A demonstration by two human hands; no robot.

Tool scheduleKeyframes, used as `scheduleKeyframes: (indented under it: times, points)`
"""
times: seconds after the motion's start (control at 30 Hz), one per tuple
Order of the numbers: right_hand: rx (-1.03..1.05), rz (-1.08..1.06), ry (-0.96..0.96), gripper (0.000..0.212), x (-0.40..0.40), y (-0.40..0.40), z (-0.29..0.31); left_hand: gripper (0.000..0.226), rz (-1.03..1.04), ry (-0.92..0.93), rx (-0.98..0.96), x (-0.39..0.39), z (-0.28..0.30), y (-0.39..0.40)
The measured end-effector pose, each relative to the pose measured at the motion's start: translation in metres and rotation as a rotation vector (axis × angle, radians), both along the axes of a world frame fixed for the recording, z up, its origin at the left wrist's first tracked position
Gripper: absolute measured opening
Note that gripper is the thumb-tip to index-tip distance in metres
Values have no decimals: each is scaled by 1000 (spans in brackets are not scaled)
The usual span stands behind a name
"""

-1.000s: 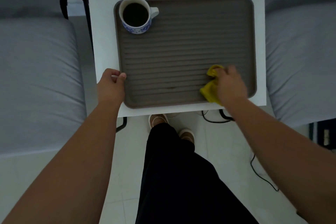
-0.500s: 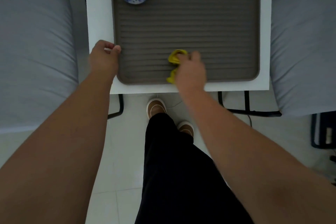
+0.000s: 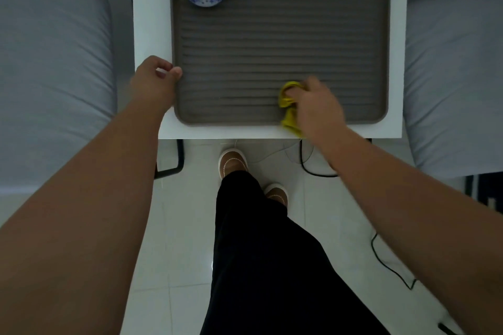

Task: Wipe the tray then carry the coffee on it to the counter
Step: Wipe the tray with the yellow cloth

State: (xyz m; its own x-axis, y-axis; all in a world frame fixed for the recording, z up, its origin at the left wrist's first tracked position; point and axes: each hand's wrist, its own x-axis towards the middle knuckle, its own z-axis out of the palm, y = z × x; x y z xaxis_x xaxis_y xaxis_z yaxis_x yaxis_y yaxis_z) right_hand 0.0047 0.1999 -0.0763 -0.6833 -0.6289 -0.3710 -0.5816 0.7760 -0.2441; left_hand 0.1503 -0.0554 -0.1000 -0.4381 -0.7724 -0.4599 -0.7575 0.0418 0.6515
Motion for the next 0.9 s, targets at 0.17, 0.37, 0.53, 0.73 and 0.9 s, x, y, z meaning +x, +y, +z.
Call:
scheduleKeyframes:
  times: [0.17, 0.37, 0.53, 0.73, 0.9]
  points:
    - [69, -226, 64, 34, -46, 65, 3, 15, 15, 10, -31, 1, -2, 4]
    - [6, -309, 54, 29, -8, 20, -8, 15, 45, 55, -40, 0, -5, 9]
    - [-58, -19, -2, 37, 66, -81, 2, 12, 92, 83, 22, 0, -1, 8]
    - [-166, 309, 21, 36, 101, -131, 1, 11, 125, 109, 154, 0, 4, 1]
    - [-134, 622, 29, 40, 59, -76, -4, 14, 135, 123, 195, -1, 4, 1]
